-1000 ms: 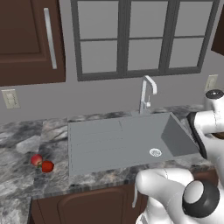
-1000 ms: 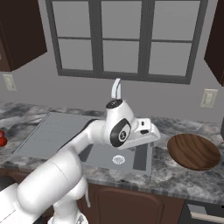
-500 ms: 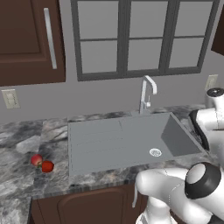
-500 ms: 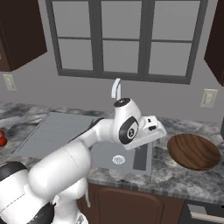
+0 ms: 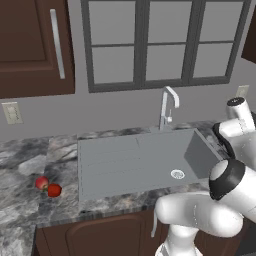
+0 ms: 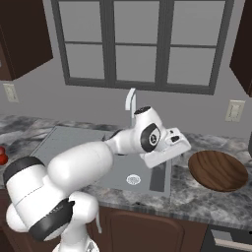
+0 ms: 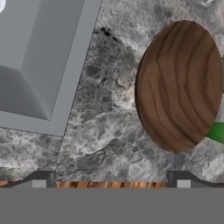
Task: Remove the bell pepper and apple from the sink. Then move the bowl and cup from the counter to the sink for washing.
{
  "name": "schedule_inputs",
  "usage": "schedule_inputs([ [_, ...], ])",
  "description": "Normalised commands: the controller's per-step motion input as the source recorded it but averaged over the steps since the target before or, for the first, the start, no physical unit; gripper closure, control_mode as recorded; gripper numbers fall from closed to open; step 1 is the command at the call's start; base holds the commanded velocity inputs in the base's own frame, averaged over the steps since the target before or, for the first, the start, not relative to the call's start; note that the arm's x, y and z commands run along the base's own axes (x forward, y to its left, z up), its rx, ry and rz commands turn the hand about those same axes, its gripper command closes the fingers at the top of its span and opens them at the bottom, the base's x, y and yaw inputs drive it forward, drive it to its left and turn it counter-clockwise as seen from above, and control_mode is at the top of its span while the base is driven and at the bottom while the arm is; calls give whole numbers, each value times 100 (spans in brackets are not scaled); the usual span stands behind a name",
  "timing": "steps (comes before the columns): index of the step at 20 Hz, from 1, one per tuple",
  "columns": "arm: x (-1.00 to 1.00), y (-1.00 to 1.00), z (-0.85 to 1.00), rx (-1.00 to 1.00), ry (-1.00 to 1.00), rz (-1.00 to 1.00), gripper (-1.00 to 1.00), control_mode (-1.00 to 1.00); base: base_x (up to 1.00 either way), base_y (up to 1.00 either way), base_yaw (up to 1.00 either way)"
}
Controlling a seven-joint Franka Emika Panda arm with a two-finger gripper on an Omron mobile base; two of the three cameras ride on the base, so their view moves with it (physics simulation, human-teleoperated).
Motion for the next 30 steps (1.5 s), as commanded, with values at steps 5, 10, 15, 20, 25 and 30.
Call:
schedule_inputs([
  [5, 6, -25, -10, 0, 8, 2, -100, -100, 0, 0, 0],
  [10, 0, -24, -8, 0, 1, 6, -100, -100, 0, 0, 0],
  [15, 0, -19, -13, 0, 2, 5, -100, -100, 0, 0, 0],
  [20, 0, -13, -18, 0, 5, 4, -100, -100, 0, 0, 0],
  [25, 0, -9, -17, 1, 7, 3, -100, -100, 0, 0, 0],
  [30, 0, -7, -14, 3, 2, 7, -100, -100, 0, 0, 0],
])
